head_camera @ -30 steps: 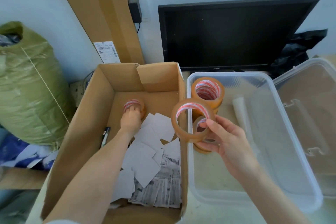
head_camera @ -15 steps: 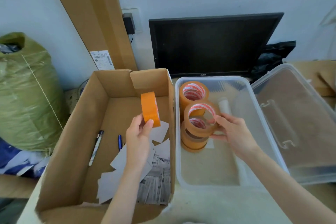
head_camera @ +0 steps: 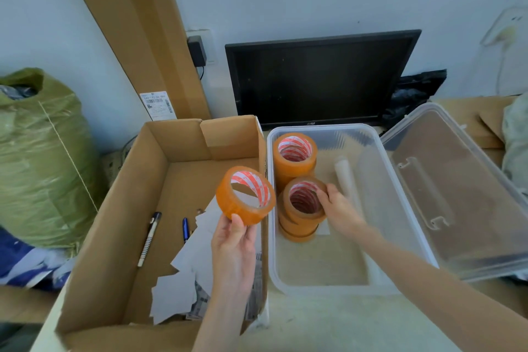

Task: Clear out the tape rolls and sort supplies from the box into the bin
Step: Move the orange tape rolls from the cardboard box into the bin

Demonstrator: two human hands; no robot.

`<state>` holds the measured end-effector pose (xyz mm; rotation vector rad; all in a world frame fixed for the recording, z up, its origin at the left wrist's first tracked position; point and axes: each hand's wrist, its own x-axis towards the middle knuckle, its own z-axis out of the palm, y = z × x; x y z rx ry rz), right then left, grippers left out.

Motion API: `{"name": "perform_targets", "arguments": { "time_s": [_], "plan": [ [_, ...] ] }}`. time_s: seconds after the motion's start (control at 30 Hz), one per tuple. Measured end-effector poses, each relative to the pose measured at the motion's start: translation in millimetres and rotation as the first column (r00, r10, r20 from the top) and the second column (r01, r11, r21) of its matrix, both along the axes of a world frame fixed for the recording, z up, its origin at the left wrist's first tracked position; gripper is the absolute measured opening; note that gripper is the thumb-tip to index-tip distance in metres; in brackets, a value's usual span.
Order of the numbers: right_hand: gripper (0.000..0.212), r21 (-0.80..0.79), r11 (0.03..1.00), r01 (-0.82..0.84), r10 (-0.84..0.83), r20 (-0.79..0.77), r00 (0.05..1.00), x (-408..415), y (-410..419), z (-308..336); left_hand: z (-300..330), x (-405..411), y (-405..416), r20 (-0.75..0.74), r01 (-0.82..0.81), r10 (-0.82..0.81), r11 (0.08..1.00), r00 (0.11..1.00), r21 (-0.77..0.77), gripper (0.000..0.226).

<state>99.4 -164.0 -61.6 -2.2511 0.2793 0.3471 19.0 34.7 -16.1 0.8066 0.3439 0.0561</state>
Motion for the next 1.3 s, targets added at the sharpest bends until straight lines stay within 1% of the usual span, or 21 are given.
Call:
{"name": "perform_targets", "arguments": {
  "time_s": [0.03, 0.1, 0.13, 0.17, 0.2, 0.27, 0.47, 0.53, 0.6, 0.7, 0.83, 0.9, 0.97, 1.0, 1.07, 1.1, 1.13, 1.17, 1.2, 1.27, 1.3],
  "plan": [
    [0.054, 0.109, 0.994, -0.03, 0.035, -0.042, 0.998, -2, -1, 3, -1, -1, 1, -0.012, -0.012, 0.011, 0.999, 1.0, -0.049, 0.034],
    [0.091, 0.348, 0.933, -0.094, 0.14, -0.111, 0.984, -4, -5, 9, -2, -1, 1, -0.035, -0.033, 0.029, 0.993, 0.999, -0.11, 0.029],
    [0.106, 0.388, 0.911, -0.14, 0.204, -0.129, 0.97, -5, -9, 11, -2, -1, 0, -0.042, -0.035, 0.03, 0.992, 0.999, -0.12, 0.028],
    [0.117, 0.392, 0.901, -0.186, 0.255, -0.131, 0.958, -4, -12, 9, -3, -1, 0, -0.048, -0.034, 0.028, 0.992, 0.998, -0.124, 0.028],
    [0.124, 0.377, 0.9, -0.218, 0.282, -0.123, 0.951, -3, -15, 4, -4, -1, 0, -0.055, -0.032, 0.025, 0.992, 0.998, -0.125, 0.028],
    [0.127, 0.335, 0.914, -0.228, 0.273, -0.094, 0.957, -2, -17, -2, -5, 0, 0, -0.055, -0.026, 0.019, 0.991, 0.998, -0.129, 0.031],
    [0.119, 0.105, 0.978, -0.182, 0.176, 0.058, 0.983, -7, -8, -13, -10, 0, 2, -0.053, -0.032, 0.025, 0.988, 0.998, -0.149, 0.039],
    [0.12, 0.02, 0.987, -0.162, 0.16, 0.072, 0.984, -9, -2, -16, -11, 1, 2, -0.053, -0.026, 0.018, 0.989, 0.998, -0.143, 0.038],
    [0.12, -0.026, 0.988, -0.151, 0.152, 0.074, 0.986, -9, 2, -21, -10, 0, 2, -0.047, -0.022, 0.016, 0.991, 0.999, -0.134, 0.039],
    [0.122, 0.016, 0.99, -0.143, 0.141, 0.083, 0.986, -7, 2, -24, -9, 0, 1, -0.05, -0.023, 0.017, 0.99, 0.999, -0.137, 0.038],
    [0.126, 0.211, 0.952, -0.223, 0.215, 0.063, 0.975, 2, -5, -18, -6, 1, 4, -0.051, -0.016, 0.009, 0.989, 0.999, -0.15, 0.039],
    [0.127, 0.203, 0.943, -0.262, 0.259, 0.046, 0.965, 8, -13, -13, -1, 3, 5, -0.047, 0.0, -0.007, 0.989, 0.999, -0.147, 0.04],
    [0.113, 0.166, 0.946, -0.279, 0.273, 0.057, 0.96, 8, -16, -1, 3, 6, 7, -0.038, 0.029, -0.034, 0.99, 0.999, -0.136, 0.04],
    [0.1, 0.16, 0.95, -0.269, 0.256, 0.101, 0.961, 7, -16, 6, 5, 7, 8, -0.033, 0.045, -0.049, 0.991, 0.998, -0.13, 0.039],
    [0.065, 0.148, 0.966, -0.21, 0.154, 0.323, 0.934, 1, -10, 21, 10, 10, 8, -0.014, 0.088, -0.09, 0.988, 0.996, -0.129, 0.039],
    [0.049, 0.18, 0.968, -0.176, 0.09, 0.407, 0.909, -3, -6, 29, 12, 11, 8, 0.0, 0.111, -0.112, 0.985, 0.994, -0.13, 0.04],
    [0.037, 0.254, 0.955, -0.152, 0.029, 0.431, 0.902, -6, -1, 37, 14, 12, 7, 0.012, 0.131, -0.131, 0.983, 0.991, -0.127, 0.042],
    [0.031, 0.333, 0.933, -0.134, -0.012, 0.401, 0.916, -8, 4, 46, 16, 12, 5, 0.024, 0.153, -0.151, 0.98, 0.988, -0.123, 0.045],
    [0.028, 0.393, 0.912, -0.115, -0.026, 0.336, 0.942, -10, 9, 54, 18, 13, 4, 0.036, 0.178, -0.175, 0.977, 0.984, -0.119, 0.048],
    [0.027, 0.493, 0.862, -0.119, 0.028, 0.188, 0.982, -12, 16, 67, 21, 12, -1, 0.069, 0.234, -0.227, 0.962, 0.972, -0.139, 0.059],
    [0.025, 0.547, 0.827, -0.13, 0.065, 0.136, 0.989, -14, 18, 72, 23, 12, -3, 0.083, 0.263, -0.253, 0.953, 0.964, -0.154, 0.059]
  ]
}}
